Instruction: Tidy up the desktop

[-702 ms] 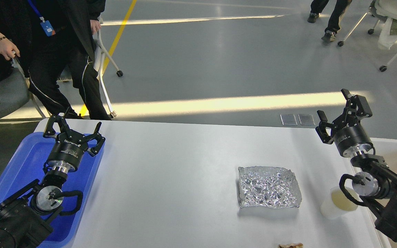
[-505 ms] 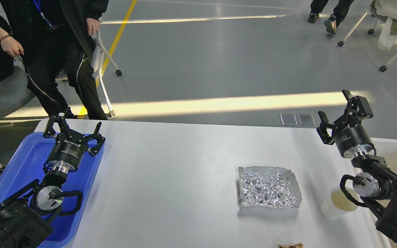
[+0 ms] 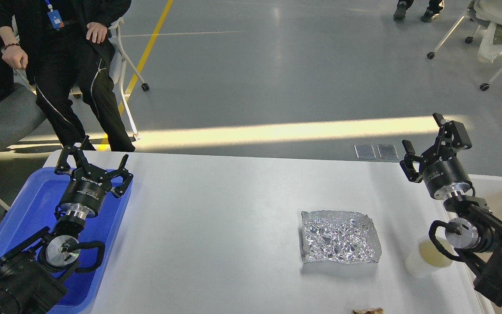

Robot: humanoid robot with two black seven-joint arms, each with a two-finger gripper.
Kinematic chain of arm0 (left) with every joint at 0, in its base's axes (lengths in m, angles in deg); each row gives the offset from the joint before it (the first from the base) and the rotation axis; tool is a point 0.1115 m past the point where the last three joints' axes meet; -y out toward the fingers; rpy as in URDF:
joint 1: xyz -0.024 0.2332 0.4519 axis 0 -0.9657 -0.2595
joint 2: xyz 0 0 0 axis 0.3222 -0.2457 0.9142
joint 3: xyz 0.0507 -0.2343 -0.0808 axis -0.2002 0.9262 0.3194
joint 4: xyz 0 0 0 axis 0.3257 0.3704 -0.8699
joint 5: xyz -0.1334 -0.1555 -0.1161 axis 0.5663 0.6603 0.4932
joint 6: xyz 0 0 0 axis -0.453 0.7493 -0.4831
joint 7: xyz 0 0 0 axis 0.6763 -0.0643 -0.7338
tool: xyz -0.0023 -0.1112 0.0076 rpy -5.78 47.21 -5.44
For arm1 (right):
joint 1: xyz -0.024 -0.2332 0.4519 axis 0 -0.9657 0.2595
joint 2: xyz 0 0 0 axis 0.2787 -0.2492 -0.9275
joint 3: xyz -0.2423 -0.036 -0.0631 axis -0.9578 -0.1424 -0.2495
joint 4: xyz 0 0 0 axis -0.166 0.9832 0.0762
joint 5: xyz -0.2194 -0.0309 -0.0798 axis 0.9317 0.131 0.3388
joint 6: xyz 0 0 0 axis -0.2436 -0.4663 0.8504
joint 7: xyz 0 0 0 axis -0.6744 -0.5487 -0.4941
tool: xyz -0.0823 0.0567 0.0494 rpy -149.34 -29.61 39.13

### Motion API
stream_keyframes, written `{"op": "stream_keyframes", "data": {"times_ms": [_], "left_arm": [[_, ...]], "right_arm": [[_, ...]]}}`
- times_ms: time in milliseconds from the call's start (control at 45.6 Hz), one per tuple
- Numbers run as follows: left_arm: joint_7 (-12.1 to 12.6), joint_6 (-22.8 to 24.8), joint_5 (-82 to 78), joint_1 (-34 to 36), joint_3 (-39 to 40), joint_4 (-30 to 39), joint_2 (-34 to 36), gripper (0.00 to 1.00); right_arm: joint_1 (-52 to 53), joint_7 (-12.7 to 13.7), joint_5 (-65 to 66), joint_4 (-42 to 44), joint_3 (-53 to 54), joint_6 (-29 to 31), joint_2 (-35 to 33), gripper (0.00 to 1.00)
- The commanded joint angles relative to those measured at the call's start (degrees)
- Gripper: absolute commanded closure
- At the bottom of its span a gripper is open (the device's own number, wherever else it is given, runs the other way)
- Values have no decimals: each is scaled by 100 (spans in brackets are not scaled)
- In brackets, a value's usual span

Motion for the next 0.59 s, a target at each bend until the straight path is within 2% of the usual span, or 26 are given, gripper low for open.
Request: {"op": "stream_keyframes", "data": {"times_ms": [0,570], "left_arm": [[1,0,0,4,1,-1,0,0],[10,9,0,-5,1,8,0,0]], "right_arm": [[28,8,1,-2,-5,-4,-28,0],[177,0,1,-2,-31,14,7,0]]}}
